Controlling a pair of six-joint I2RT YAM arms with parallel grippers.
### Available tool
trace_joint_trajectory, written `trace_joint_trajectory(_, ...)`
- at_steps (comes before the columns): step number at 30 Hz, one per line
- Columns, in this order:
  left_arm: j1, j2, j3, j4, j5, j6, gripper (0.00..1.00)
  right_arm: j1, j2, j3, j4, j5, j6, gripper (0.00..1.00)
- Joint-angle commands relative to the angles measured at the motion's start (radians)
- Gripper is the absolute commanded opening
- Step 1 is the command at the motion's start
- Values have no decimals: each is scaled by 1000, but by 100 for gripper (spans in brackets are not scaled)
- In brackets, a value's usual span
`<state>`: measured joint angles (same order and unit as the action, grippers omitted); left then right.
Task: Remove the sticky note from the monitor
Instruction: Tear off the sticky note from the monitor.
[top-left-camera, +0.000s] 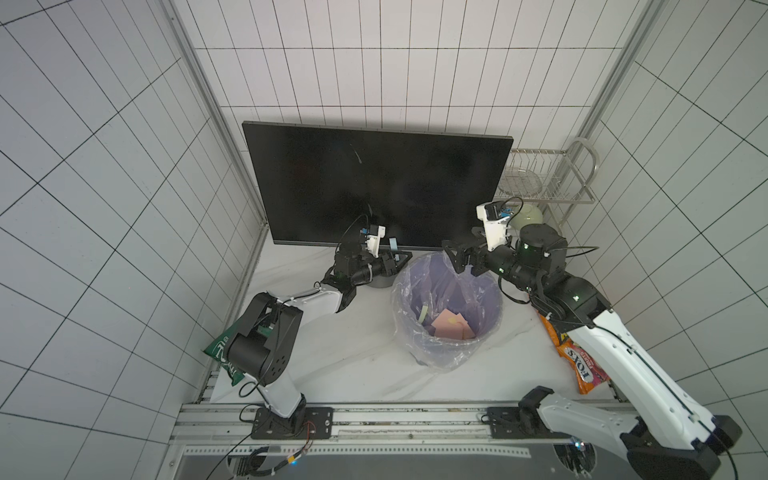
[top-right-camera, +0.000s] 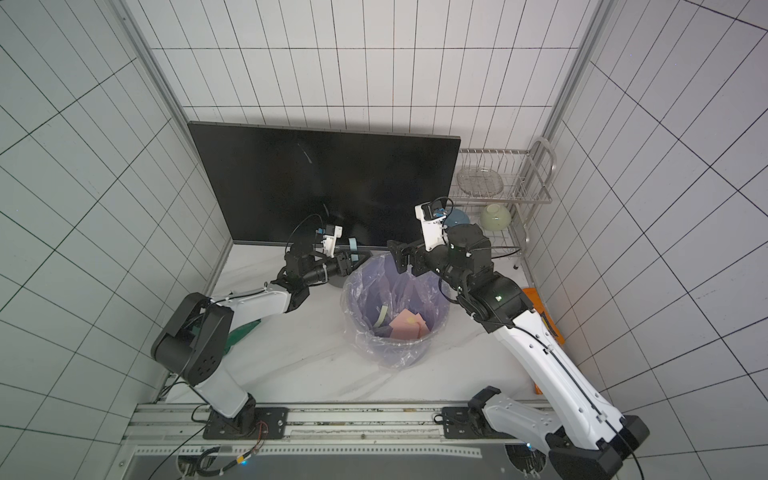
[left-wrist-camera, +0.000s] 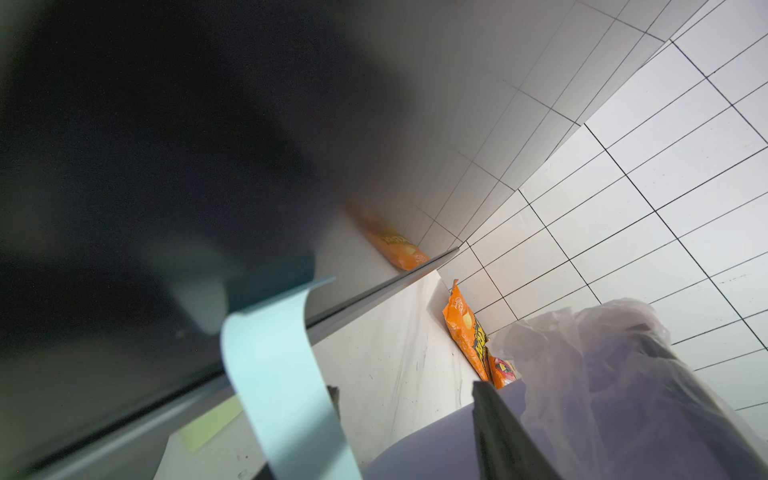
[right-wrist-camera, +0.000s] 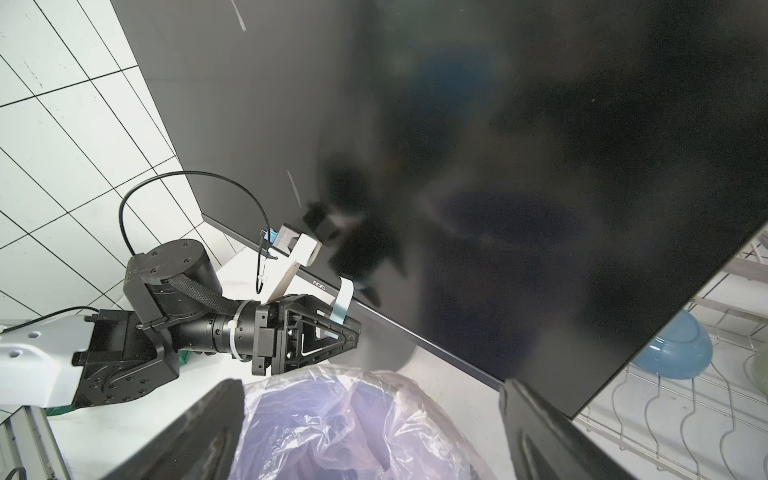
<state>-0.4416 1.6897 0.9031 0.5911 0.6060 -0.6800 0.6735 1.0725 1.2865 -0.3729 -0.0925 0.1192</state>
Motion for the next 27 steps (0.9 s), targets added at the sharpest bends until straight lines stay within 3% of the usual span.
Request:
trace_joint_trajectory(1, 28, 34, 31, -40, -83, -46, 39, -5, -4, 34, -12, -8, -4, 99)
trace_joint_trajectory(5, 25, 5, 8, -56, -105, -34, 29, -5, -6, 28, -14, -9, -3, 99)
trace_joint_trajectory(11, 35, -32, -6, -86, -131, -17, 0, -5, -13, 23, -18, -7, -2, 99)
trace_joint_trajectory(27, 50, -160, -68, -123, -143, 3, 0, -5, -23, 25, -32, 0, -4, 99)
